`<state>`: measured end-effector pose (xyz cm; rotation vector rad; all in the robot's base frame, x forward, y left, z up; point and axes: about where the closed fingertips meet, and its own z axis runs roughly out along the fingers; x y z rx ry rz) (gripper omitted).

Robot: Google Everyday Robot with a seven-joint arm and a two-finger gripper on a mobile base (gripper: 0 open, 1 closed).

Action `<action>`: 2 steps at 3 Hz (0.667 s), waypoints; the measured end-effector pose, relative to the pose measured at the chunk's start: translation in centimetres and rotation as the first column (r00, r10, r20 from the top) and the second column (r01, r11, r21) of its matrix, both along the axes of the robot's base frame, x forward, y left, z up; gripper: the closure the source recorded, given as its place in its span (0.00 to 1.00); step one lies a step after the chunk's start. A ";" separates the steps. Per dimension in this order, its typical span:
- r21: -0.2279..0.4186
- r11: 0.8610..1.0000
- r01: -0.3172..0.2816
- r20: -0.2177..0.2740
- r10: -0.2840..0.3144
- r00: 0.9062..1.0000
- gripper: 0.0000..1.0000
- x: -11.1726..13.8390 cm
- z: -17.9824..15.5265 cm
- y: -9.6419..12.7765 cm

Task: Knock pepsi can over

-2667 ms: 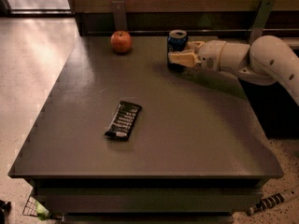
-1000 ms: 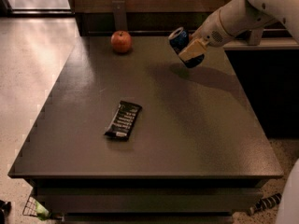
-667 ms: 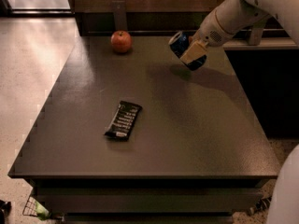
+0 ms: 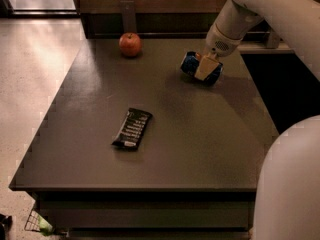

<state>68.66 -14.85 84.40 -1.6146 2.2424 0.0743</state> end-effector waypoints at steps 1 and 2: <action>-0.069 0.997 -0.034 -0.071 0.029 0.997 0.90 -0.3 -1.5 0.3; -0.069 0.997 -0.034 -0.071 0.029 0.997 0.67 -0.3 -1.5 0.3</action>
Offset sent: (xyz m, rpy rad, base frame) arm -0.0027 0.0028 -0.0173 -0.0666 0.0662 0.0299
